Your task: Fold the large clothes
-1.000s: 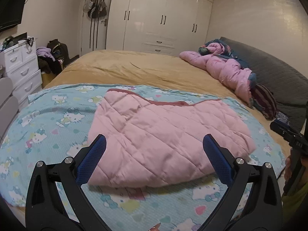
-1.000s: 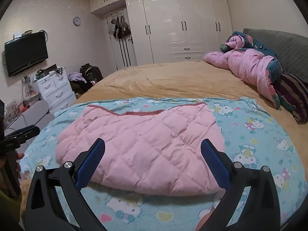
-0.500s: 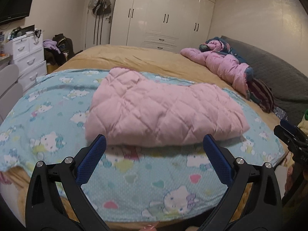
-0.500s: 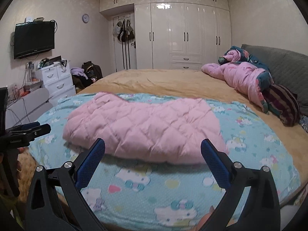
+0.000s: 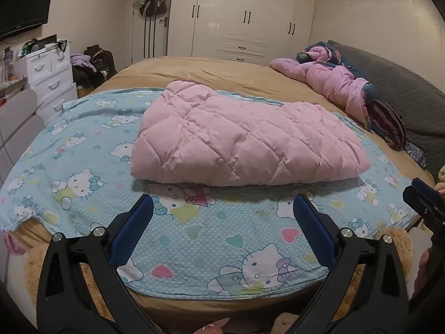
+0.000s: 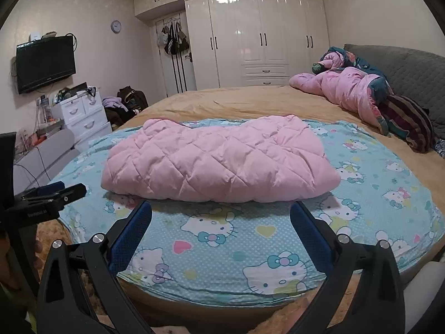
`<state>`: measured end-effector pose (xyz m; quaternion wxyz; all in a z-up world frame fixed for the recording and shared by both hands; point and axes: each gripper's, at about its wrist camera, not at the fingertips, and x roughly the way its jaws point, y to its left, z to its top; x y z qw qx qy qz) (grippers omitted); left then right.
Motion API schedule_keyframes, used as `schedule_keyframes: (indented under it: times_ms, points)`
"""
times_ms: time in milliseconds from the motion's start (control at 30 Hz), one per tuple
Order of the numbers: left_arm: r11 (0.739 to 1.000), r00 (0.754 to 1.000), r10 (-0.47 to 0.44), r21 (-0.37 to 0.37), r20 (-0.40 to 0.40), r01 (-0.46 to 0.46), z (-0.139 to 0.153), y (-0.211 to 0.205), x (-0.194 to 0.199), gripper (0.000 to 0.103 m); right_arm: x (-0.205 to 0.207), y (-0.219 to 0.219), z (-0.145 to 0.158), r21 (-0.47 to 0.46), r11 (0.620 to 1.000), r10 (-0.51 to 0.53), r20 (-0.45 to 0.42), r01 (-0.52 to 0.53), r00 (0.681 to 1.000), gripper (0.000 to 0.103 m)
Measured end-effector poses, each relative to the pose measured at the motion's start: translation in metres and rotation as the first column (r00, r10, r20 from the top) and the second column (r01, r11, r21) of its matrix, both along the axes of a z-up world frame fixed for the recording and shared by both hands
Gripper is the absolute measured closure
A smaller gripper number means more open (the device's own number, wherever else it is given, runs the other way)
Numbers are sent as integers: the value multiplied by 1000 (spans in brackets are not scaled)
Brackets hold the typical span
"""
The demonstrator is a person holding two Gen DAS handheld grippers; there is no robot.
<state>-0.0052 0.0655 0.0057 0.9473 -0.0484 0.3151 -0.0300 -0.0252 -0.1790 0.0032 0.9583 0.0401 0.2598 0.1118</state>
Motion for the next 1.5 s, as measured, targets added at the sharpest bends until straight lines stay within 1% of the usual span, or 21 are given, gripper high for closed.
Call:
schedule_keyframes:
  times_ms: [500, 1500]
  points:
    - [1000, 1000, 10, 17, 17, -11, 5, -1, -2, 9, 2, 2, -5, 30, 999, 14, -33, -13, 999, 4]
    - [999, 1000, 23, 34, 12, -24, 3, -2, -5, 9, 2, -1, -3, 27, 1000, 7, -27, -6, 1000, 4]
